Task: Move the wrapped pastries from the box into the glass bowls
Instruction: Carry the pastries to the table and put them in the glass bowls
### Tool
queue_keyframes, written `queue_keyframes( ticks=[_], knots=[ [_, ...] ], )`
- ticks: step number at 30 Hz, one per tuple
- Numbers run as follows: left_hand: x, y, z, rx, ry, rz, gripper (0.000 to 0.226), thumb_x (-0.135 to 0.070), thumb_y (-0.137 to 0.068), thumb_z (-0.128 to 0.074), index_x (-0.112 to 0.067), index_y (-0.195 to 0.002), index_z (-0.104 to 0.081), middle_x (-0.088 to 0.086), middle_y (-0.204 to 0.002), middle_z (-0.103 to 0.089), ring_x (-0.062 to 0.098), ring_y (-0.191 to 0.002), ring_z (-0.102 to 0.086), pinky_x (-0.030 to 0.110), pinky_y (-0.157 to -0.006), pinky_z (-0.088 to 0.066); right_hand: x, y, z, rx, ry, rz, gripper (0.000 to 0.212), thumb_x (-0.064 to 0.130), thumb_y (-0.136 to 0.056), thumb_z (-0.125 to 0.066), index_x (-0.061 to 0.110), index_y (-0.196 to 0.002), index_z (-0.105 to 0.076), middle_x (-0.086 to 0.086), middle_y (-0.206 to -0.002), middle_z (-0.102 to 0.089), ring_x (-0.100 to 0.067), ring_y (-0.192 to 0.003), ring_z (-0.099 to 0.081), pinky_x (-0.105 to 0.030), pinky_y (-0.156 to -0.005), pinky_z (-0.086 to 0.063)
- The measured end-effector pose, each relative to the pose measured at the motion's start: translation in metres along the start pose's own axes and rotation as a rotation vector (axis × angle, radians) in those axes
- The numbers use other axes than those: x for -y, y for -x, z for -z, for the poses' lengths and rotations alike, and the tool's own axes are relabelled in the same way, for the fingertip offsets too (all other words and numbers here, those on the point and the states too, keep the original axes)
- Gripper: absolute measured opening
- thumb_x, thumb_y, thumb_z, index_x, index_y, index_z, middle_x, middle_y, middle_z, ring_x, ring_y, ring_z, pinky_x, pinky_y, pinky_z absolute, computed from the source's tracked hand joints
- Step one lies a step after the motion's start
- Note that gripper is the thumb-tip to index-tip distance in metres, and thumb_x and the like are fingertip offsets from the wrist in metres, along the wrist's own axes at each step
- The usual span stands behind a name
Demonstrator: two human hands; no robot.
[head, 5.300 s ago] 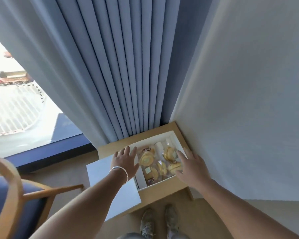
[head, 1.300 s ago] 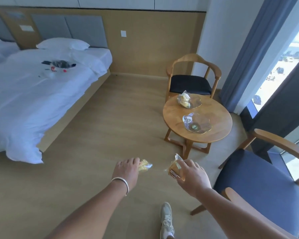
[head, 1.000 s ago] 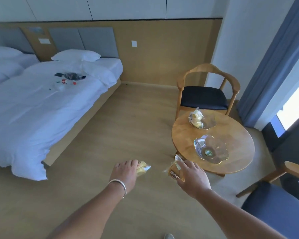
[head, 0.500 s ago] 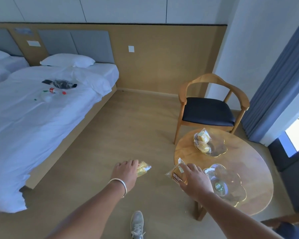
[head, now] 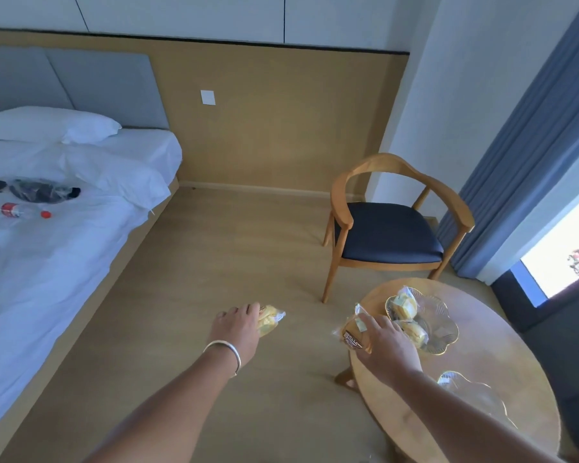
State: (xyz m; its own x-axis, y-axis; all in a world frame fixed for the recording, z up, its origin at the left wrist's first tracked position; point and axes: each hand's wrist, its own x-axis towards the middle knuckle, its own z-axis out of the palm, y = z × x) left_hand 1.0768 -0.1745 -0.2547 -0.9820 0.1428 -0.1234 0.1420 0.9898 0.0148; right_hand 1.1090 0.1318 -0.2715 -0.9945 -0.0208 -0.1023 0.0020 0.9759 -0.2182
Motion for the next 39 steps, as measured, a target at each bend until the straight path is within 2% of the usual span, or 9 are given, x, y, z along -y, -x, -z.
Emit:
queue_keyframes(
  ticks=[3,9,15,21,27,33,39],
  knots=[
    [0.007,-0.03,0.0,0.008,0.01,-0.032,0.023,-0.026,-0.091,-0.048,-0.023,-0.113,-0.042,-0.003,-0.113,-0.057,0.024,-0.105,-0.057,0.035,-0.078,-0.038,0.001,-0.02,-0.004,0.036,0.035,-0.017,0.078,0.043,-0.079,-0.063,0.036,-0.148,-0.026,0.007,-0.13,-0.05,-0.019,-0.117,-0.049,-0.028,-0.094,-0.042],
    [0.008,-0.084,-0.006,0.046,-0.003,-0.094,0.023,-0.028,-0.093,-0.049,-0.023,-0.113,-0.041,-0.003,-0.114,-0.057,0.024,-0.105,-0.057,0.037,-0.081,-0.04,-0.012,-0.064,-0.01,0.055,0.026,-0.088,0.077,0.05,-0.081,-0.063,0.036,-0.147,-0.026,0.007,-0.131,-0.05,-0.019,-0.121,-0.048,-0.03,-0.093,-0.044],
    [-0.02,-0.171,-0.002,0.075,-0.04,-0.186,0.022,-0.029,-0.094,-0.048,-0.023,-0.114,-0.041,-0.003,-0.115,-0.057,0.024,-0.107,-0.057,0.038,-0.081,-0.04,-0.043,-0.12,-0.013,0.061,-0.024,-0.173,0.079,0.046,-0.081,-0.064,0.036,-0.148,-0.023,0.007,-0.134,-0.049,-0.02,-0.118,-0.051,-0.031,-0.092,-0.046],
    [-0.083,-0.273,0.013,0.112,-0.06,-0.34,0.026,-0.032,-0.094,-0.05,-0.023,-0.117,-0.041,-0.004,-0.119,-0.055,0.024,-0.109,-0.056,0.038,-0.083,-0.039,-0.1,-0.171,-0.015,0.059,-0.098,-0.307,0.081,0.045,-0.081,-0.062,0.037,-0.149,-0.02,0.009,-0.135,-0.046,-0.02,-0.122,-0.047,-0.03,-0.093,-0.044],
    [-0.168,-0.363,0.019,0.123,-0.108,-0.514,0.028,-0.037,-0.093,-0.051,-0.025,-0.116,-0.041,-0.005,-0.117,-0.055,0.021,-0.108,-0.055,0.037,-0.083,-0.038,-0.166,-0.192,-0.006,-0.016,-0.181,-0.503,0.082,0.06,-0.08,-0.06,0.037,-0.149,-0.023,0.011,-0.138,-0.047,-0.016,-0.122,-0.049,-0.028,-0.094,-0.042],
    [-0.253,-0.405,0.016,0.144,-0.13,-0.742,0.027,-0.038,-0.092,-0.054,-0.026,-0.113,-0.043,-0.006,-0.11,-0.057,0.019,-0.1,-0.057,0.034,-0.078,-0.04,-0.218,-0.176,0.007,-0.054,-0.207,-0.725,0.084,0.046,-0.081,-0.064,0.036,-0.151,-0.018,0.009,-0.138,-0.047,-0.016,-0.124,-0.047,-0.026,-0.095,-0.043],
    [-0.341,-0.423,0.0,0.165,-0.202,-1.045,0.025,-0.042,-0.092,-0.053,-0.026,-0.108,-0.041,-0.006,-0.106,-0.058,0.019,-0.094,-0.059,0.034,-0.074,-0.041,-0.241,-0.141,0.007,-0.05,-0.196,-0.955,0.09,0.041,-0.078,-0.068,0.032,-0.152,-0.016,0.007,-0.136,-0.048,-0.017,-0.122,-0.048,-0.027,-0.099,-0.039]
  ],
)
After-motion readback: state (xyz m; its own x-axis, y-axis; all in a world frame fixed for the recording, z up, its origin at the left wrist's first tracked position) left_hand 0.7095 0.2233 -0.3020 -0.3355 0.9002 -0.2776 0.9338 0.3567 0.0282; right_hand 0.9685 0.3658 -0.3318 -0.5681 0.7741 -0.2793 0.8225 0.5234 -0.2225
